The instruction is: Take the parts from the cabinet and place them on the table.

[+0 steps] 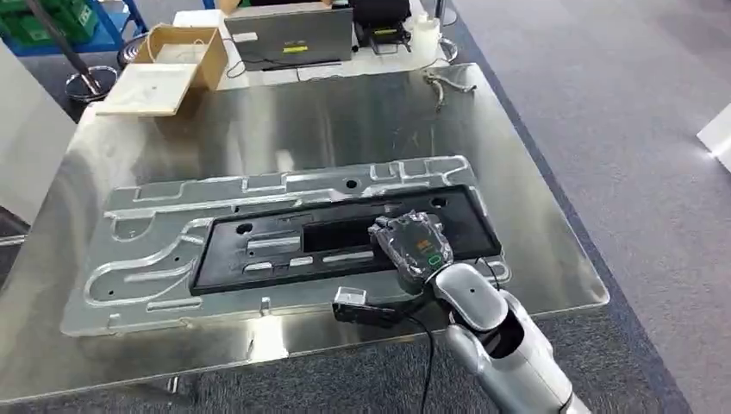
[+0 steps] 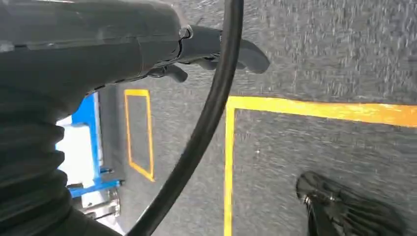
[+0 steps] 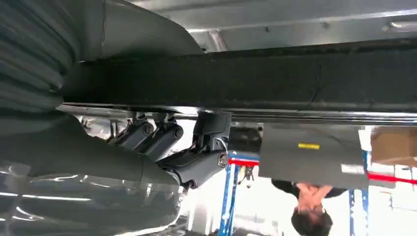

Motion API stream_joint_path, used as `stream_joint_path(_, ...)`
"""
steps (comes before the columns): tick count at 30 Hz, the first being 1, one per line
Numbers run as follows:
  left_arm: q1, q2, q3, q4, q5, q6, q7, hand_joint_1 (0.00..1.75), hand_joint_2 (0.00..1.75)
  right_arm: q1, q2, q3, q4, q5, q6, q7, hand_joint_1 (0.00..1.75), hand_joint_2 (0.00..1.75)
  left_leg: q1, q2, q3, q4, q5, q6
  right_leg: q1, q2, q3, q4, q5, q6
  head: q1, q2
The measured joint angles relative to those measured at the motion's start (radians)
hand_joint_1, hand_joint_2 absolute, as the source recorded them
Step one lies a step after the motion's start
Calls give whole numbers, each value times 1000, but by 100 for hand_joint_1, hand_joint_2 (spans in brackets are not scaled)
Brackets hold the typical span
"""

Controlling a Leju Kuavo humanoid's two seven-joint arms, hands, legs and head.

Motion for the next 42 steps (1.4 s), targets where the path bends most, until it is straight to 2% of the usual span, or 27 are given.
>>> stream_joint_path(1, 0, 0, 0, 0, 2, 0, 0, 0, 175, -1, 1, 2, 3, 0, 1, 1, 175, 175, 1, 0, 3, -2, 0, 8, 2, 3, 1, 0, -1, 0, 0, 0)
stream_joint_path(4, -1, 0, 0, 0, 5, 0, 0, 0, 175, -3, 2, 3, 10, -1, 1, 2, 175, 175, 1, 2, 10, -11, 0, 7, 3, 5, 3, 0, -8, -8, 0, 0)
stream_joint_path(9, 0, 0, 1, 0, 10, -2, -6, 0, 175, -12, 6, 8, 25, -6, 3, 2, 175, 175, 1, 2, 17, -20, -3, 4, 4, 4, 6, 0, -14, -15, 0, 0)
stream_joint_path(15, 0, 0, 1, 0, 10, -10, -12, 0, 175, -25, 15, 7, 71, -14, 3, 5, 175, 175, 2, 2, 17, -21, -3, -6, 5, 4, 9, 1, -14, -15, 0, 0)
stream_joint_path(22, 0, 0, 1, 0, 19, -14, -15, 0, 175, -30, 27, 0, 116, -19, 2, 5, 175, 175, 1, 2, 21, -19, -3, -7, 4, 3, 13, 0, -13, -15, 0, 0)
stream_joint_path(23, 0, 0, 1, 0, 22, -14, -14, 0, 175, -30, 29, 0, 120, -19, 2, 5, 0, 0, 0, 2, 21, -19, -3, -7, 3, 3, 14, 0, -13, -15, 0, 0)
stream_joint_path(37, 1, 0, 14, 0, 26, -13, -1, 0, 175, -13, 39, -6, 162, -28, -8, -1, 0, 0, -1, 2, 23, -18, -5, -6, 2, 3, 17, -2, -13, -14, 0, 0)
stream_joint_path(38, 1, 0, 16, 0, 26, -13, -1, 0, 0, -12, 39, -7, 164, -28, -9, -1, 0, 0, -1, 2, 23, -18, -5, -6, 2, 3, 17, -2, -13, -14, 0, 0)
stream_joint_path(42, 1, 0, 18, 0, 27, -14, -1, 0, 0, -10, 39, -10, 167, -28, -11, -1, 0, 0, -1, 2, 23, -18, -5, -6, 2, 3, 18, -2, -13, -14, 0, 0)
